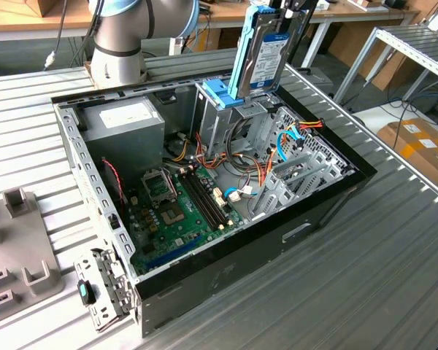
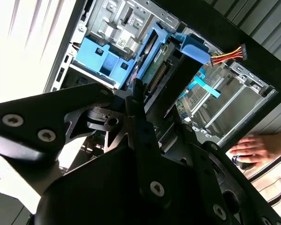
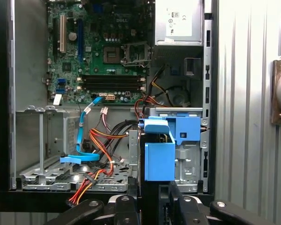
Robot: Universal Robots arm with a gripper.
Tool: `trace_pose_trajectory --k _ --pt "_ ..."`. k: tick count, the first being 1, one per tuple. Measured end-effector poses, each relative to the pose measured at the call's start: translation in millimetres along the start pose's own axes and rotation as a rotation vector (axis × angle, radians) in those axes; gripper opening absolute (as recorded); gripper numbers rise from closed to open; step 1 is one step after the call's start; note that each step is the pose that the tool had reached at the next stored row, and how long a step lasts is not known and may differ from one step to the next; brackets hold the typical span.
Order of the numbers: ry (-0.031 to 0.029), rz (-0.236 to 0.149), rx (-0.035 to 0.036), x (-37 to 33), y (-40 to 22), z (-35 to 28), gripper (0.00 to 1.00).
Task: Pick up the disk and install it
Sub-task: 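Pick up the disk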
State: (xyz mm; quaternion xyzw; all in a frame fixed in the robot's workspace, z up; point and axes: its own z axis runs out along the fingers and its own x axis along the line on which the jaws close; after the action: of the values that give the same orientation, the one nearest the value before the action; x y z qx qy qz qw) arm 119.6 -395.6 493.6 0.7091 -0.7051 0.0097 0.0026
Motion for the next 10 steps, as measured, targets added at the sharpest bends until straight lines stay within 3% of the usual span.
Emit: trace_pose_trajectory --k 10 --pt "0.0 0.0 0.0 3.4 -0.1 -0.1 0.35"
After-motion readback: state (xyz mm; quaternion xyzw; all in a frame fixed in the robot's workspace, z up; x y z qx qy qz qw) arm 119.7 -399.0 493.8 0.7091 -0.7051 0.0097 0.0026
